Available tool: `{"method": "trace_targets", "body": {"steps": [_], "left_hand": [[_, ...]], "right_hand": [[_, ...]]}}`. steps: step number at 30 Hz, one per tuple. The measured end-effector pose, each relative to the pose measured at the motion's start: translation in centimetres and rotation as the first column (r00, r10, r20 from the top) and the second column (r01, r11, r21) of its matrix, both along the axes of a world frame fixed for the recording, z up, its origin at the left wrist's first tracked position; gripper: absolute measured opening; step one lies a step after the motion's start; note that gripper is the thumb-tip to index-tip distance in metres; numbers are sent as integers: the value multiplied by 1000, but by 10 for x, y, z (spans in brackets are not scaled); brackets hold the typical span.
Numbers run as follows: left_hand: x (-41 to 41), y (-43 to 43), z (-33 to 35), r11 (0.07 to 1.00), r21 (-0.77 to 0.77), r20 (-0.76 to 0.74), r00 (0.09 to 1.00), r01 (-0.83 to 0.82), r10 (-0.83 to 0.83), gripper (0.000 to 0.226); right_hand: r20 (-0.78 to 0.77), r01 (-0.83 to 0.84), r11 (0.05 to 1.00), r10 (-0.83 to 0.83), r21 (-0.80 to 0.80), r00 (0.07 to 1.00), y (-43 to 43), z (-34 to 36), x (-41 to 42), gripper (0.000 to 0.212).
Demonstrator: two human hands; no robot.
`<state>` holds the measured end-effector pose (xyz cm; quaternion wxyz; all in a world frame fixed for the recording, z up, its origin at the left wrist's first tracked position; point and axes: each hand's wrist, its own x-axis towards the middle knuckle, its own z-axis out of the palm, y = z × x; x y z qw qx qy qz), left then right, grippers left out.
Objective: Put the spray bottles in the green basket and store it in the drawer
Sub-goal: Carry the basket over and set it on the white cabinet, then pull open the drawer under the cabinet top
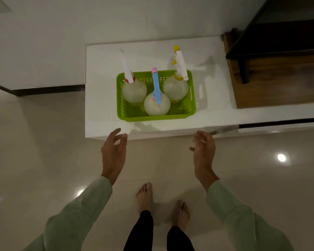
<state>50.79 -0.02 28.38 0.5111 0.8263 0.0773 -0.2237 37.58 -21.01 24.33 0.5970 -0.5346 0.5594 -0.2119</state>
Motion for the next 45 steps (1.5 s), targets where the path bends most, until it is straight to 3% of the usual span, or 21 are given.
{"method": "trace_targets", "body": {"steps": [4, 7, 10, 16, 21, 28, 35, 39, 41, 42, 44, 45], "left_hand": [[-24, 2, -47, 989, -72, -284, 953, -127, 101, 35], [-29, 0, -101, 916, -148, -568, 791, -372, 229, 43], [-29, -3, -164, 798, -207, -713, 646, -566, 273, 56], [-1, -20, -277, 578, -254, -798, 506, -776, 328, 77], [25, -36, -320, 354, -355, -831, 466, -865, 303, 94], [28, -30, -333, 302, -400, -845, 476, -865, 244, 100], [-2, -9, -323, 327, -359, -861, 446, -874, 245, 96], [-39, 12, -293, 406, -295, -861, 426, -865, 280, 79], [-63, 21, -262, 536, -299, -804, 511, -790, 304, 65], [-78, 25, -242, 643, -284, -738, 590, -712, 328, 56], [-110, 35, -200, 877, -193, -434, 840, -440, 326, 31], [-126, 41, -181, 959, -106, -194, 951, -264, 240, 22]], "right_hand": [[-74, -7, 918, 39, 397, 996, 15, -48, -27, 9], [-25, 5, 772, 14, 636, 1000, 13, -96, -28, 36], [60, 18, 679, -92, 734, 994, 5, -149, -13, 57], [145, 57, 580, -296, 813, 944, -14, -246, 37, 91], [229, 48, 480, -500, 876, 835, -26, -285, 54, 108], [268, 14, 477, -517, 879, 813, -26, -296, 51, 111], [239, 44, 465, -532, 884, 812, -6, -290, 15, 102], [191, 83, 461, -517, 883, 834, 10, -268, -26, 83], [163, 94, 544, -404, 834, 900, 23, -240, -47, 63], [140, 84, 631, -297, 771, 945, 34, -221, -59, 50], [52, -27, 885, 3, 465, 999, 57, -180, -85, 20], [-21, -140, 970, 147, 198, 989, 65, -159, -99, 17]]}}
